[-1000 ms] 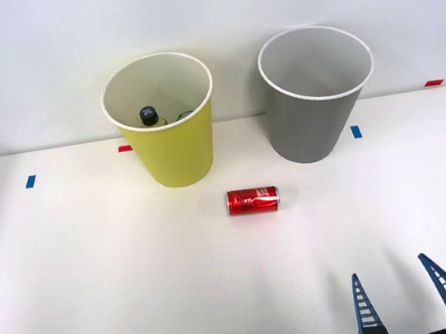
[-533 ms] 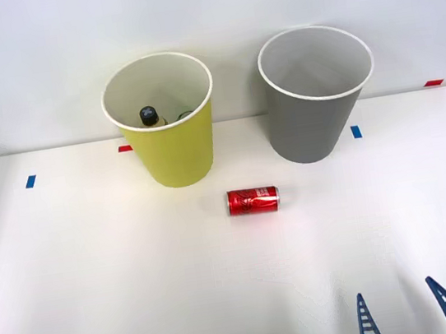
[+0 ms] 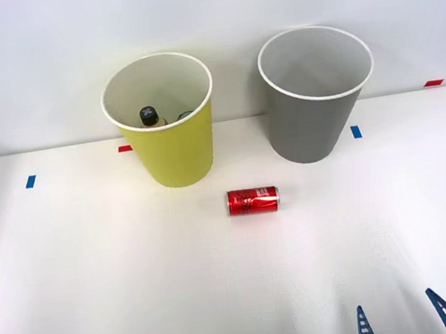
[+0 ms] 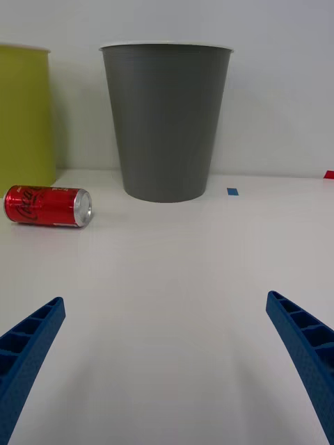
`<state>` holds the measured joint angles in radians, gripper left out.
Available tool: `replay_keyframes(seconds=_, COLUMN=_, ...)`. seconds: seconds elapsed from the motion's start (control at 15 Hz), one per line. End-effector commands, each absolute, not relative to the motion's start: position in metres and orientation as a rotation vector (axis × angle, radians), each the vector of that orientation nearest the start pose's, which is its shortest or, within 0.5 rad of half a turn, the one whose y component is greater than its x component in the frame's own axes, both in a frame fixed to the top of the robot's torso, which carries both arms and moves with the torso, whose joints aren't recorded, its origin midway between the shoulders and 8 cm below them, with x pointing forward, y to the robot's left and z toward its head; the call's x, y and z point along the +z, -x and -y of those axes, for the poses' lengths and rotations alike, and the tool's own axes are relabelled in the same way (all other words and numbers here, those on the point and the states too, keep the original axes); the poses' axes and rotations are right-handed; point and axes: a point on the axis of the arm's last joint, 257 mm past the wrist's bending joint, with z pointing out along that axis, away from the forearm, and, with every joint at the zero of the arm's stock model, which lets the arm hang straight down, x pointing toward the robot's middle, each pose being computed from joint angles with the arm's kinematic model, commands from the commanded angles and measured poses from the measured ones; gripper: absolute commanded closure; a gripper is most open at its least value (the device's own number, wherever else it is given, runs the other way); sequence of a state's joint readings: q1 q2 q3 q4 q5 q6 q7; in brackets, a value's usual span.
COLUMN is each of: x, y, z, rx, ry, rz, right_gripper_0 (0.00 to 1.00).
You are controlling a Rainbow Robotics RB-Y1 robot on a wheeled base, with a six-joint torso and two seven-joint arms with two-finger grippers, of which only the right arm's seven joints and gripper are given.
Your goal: Put cans in the gray bin, plastic bottles in the light green bin
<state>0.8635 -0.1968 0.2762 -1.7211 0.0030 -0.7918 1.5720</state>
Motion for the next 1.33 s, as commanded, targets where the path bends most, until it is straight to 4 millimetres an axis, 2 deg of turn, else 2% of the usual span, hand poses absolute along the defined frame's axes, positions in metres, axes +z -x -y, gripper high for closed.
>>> replay_keyframes(seconds=0.07, x=-0.2915, y=-0.2434, z=0.2188, rx=0.022, ry=0.088, rz=-1.482, right_gripper_0=0.0)
replay_keyframes(seconds=1.33, x=-0.2915, y=-0.2434, z=0.2188, rx=0.022, ry=0.088, rz=-1.482, right_gripper_0=0.0)
